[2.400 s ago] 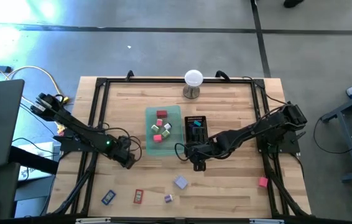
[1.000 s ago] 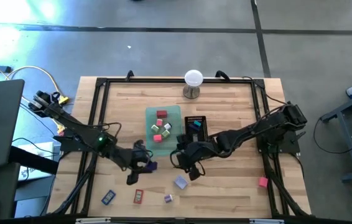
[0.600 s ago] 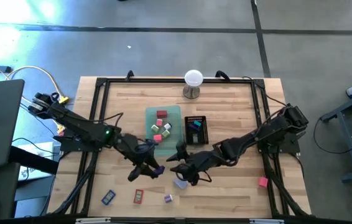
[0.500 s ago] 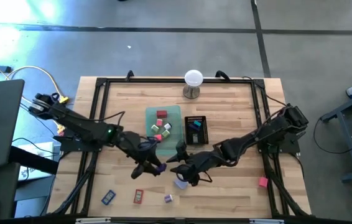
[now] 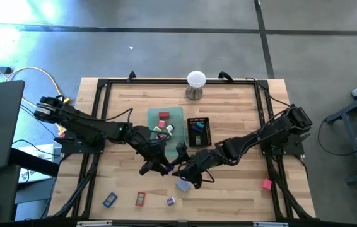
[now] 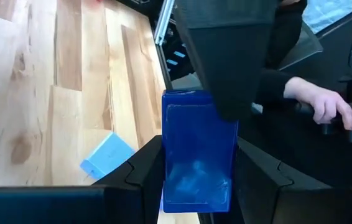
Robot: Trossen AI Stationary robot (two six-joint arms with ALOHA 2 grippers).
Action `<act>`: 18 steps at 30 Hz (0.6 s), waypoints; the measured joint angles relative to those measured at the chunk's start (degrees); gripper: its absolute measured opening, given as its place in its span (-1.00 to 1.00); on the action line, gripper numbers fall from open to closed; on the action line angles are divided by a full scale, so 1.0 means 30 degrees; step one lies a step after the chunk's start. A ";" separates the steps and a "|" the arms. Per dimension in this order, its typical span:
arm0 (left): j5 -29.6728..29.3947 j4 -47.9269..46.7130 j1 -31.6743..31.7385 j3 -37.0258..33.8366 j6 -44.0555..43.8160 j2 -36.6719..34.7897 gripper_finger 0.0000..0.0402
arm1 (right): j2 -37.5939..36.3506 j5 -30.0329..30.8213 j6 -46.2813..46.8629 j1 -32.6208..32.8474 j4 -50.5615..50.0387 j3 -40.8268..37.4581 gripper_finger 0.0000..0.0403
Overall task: Pick & Place Office items
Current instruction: Put the violet digital clock into the black bin
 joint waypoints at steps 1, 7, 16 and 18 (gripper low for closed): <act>0.0020 0.0018 0.0077 0.0000 0.0000 0.0000 -0.29 | 0.0000 -0.0001 0.0000 -0.0005 0.0014 0.0000 -0.19; 0.0618 0.0217 0.0291 0.0000 0.0063 0.0000 -0.29 | 0.0000 -0.0007 -0.0001 -0.0044 -0.0123 0.0000 -0.32; 0.0622 0.0209 0.0284 0.0000 0.0052 0.0000 -0.29 | 0.0000 -0.0040 -0.0088 -0.0158 -0.0127 0.0002 -0.62; 0.0641 0.0172 0.0284 0.0000 -0.0019 0.0000 -0.29 | 0.0000 -0.0290 -0.0185 -0.0264 -0.0217 0.0007 -0.69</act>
